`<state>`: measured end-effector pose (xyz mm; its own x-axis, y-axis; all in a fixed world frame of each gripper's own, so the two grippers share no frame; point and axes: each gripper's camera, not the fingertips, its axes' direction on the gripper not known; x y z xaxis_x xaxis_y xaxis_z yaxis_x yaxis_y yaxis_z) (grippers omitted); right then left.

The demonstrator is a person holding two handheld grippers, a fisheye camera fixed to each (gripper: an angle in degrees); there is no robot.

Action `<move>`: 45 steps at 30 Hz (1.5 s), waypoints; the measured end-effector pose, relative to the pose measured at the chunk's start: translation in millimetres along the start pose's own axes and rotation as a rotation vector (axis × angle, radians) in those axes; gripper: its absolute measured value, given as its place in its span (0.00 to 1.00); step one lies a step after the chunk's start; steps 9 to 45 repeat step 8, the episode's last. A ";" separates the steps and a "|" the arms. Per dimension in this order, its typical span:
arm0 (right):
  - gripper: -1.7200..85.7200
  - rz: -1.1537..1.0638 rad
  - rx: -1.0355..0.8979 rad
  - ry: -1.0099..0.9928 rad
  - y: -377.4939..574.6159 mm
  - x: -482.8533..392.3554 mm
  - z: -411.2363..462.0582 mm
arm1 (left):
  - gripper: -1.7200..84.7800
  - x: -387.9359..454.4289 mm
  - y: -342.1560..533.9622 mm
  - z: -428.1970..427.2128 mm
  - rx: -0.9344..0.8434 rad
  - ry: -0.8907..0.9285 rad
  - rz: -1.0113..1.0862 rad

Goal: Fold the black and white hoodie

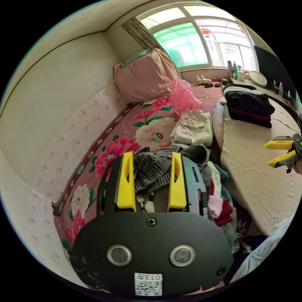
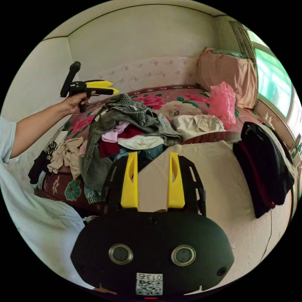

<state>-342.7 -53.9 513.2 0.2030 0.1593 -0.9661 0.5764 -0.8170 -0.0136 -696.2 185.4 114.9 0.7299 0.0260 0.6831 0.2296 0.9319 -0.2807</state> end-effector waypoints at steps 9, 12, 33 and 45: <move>0.21 -0.073 -0.072 -0.131 -117.7 -37.6 97.6 | 0.23 -65.8 0.3 105.8 -0.239 0.362 0.209; 0.21 -0.073 -0.072 -0.131 -117.7 -37.6 97.6 | 0.23 -65.8 0.3 105.8 -0.239 0.362 0.209; 0.21 -0.073 -0.072 -0.131 -117.7 -37.6 97.6 | 0.23 -65.8 0.3 105.8 -0.239 0.362 0.209; 0.21 -0.073 -0.072 -0.131 -117.7 -37.6 97.6 | 0.23 -65.8 0.3 105.8 -0.239 0.362 0.209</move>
